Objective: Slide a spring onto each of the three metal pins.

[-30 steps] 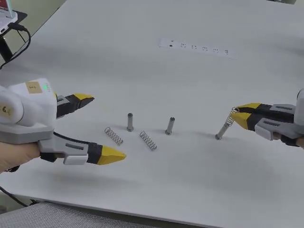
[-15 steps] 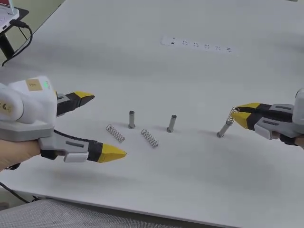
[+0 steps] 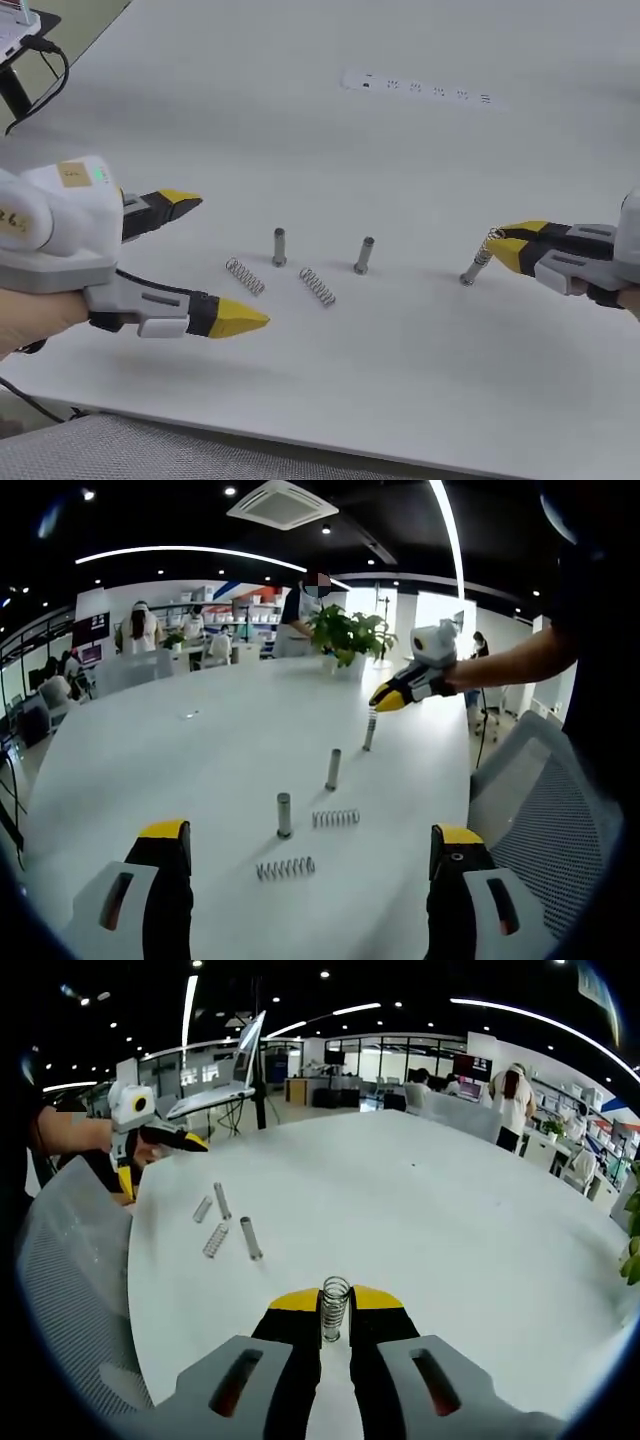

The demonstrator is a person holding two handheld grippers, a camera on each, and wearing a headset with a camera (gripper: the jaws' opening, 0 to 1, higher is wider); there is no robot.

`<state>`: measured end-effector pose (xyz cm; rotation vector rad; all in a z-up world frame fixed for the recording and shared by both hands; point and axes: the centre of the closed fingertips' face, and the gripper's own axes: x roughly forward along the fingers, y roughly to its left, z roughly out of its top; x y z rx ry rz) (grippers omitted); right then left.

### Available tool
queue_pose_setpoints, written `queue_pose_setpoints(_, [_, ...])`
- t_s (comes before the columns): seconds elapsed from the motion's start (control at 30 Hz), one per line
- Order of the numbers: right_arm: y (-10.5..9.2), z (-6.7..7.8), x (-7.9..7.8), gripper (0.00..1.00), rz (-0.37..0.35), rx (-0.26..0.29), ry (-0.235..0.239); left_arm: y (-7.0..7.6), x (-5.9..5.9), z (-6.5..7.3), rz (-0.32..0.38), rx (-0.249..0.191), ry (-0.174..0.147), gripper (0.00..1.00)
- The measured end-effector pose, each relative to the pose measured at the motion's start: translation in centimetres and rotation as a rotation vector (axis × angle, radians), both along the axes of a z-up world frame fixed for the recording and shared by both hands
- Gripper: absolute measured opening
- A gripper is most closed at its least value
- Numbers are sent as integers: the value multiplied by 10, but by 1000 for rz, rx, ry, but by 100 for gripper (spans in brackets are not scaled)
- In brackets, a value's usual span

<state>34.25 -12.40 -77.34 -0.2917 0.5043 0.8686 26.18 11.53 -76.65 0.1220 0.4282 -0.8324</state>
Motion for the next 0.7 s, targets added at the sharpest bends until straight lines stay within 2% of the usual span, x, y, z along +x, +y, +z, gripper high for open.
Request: queue_pose_setpoints(0.7, [1,-27,-5,7,19,-59,49,-2,-1,-3,-4,3,9,97])
